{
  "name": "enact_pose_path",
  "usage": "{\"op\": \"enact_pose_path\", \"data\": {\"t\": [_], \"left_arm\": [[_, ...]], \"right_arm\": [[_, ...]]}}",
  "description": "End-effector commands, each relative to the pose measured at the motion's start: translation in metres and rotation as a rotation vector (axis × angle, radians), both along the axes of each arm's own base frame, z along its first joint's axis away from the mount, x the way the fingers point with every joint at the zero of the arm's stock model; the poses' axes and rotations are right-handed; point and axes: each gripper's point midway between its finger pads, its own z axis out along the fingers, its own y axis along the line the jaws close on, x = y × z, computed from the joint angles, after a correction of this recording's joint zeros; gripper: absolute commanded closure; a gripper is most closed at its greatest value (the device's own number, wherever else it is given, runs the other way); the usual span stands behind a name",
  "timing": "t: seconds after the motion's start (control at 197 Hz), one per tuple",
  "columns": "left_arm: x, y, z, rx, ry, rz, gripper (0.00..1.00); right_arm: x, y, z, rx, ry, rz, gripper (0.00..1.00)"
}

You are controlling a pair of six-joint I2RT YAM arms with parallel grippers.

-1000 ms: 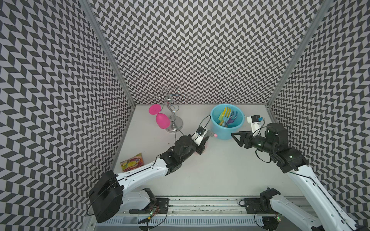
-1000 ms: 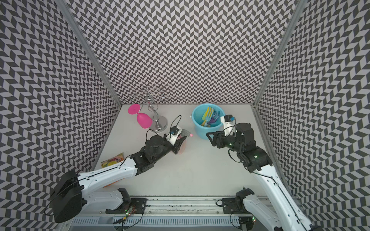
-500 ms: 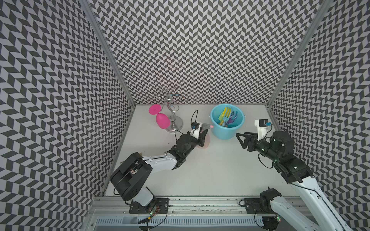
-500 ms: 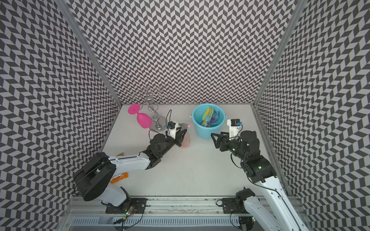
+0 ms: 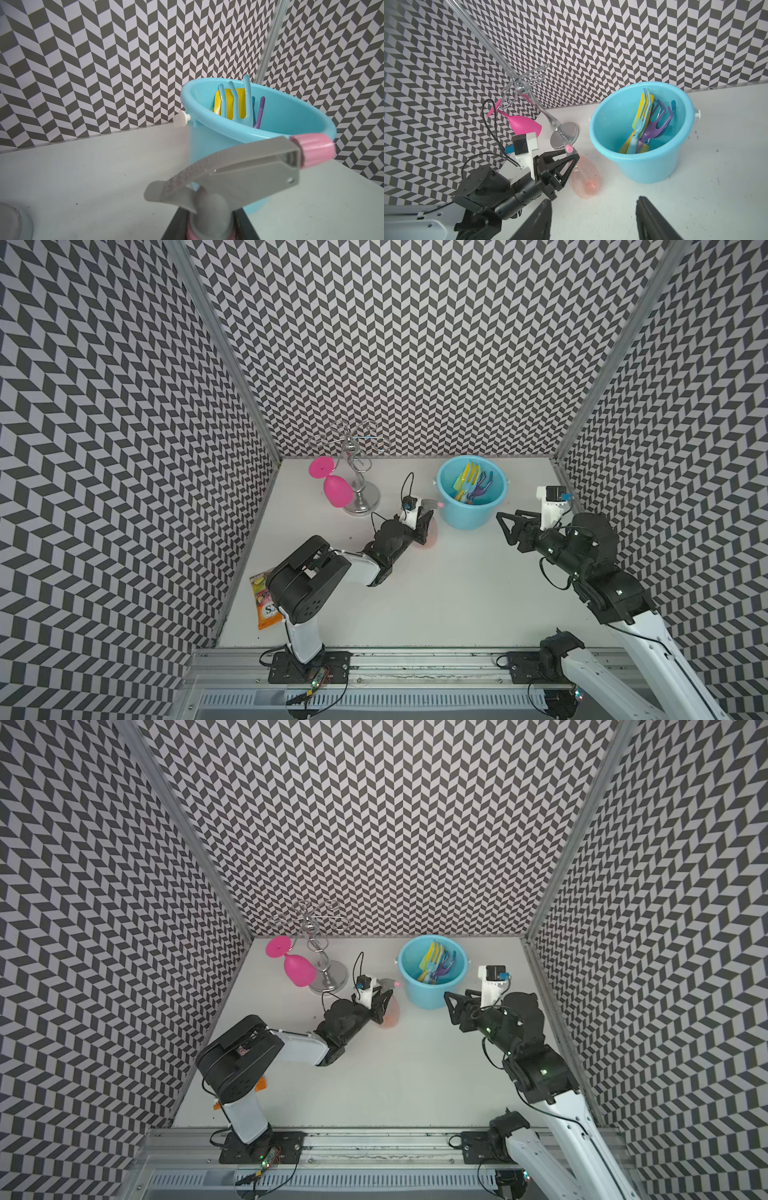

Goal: Organize the gardening tools
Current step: Adjust the gardening tool at the center of the board.

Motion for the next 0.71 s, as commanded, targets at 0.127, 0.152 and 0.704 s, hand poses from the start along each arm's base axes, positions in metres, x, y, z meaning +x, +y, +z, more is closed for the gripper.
{"op": "enact_pose_path", "data": {"t": [0.127,0.152,0.704], "left_arm": [[0.011,-0.009,0.018,-0.076,-0.066,-0.009,0.9],[0.011,-0.01,0.017,-0.076,-0.066,-0.015,0.9],[0.006,-0.019,-0.008,-0.055,-0.042,-0.062,0.64]], "right_arm": [[-0.002,-0.01,0.03,0.002,-0.091,-0.044,0.35],[-0.002,-0.011,0.03,0.001,-0.092,-0.047,0.35],[0.0,-0.015,0.038,-0.016,-0.118,-0.071,0.35]]}}
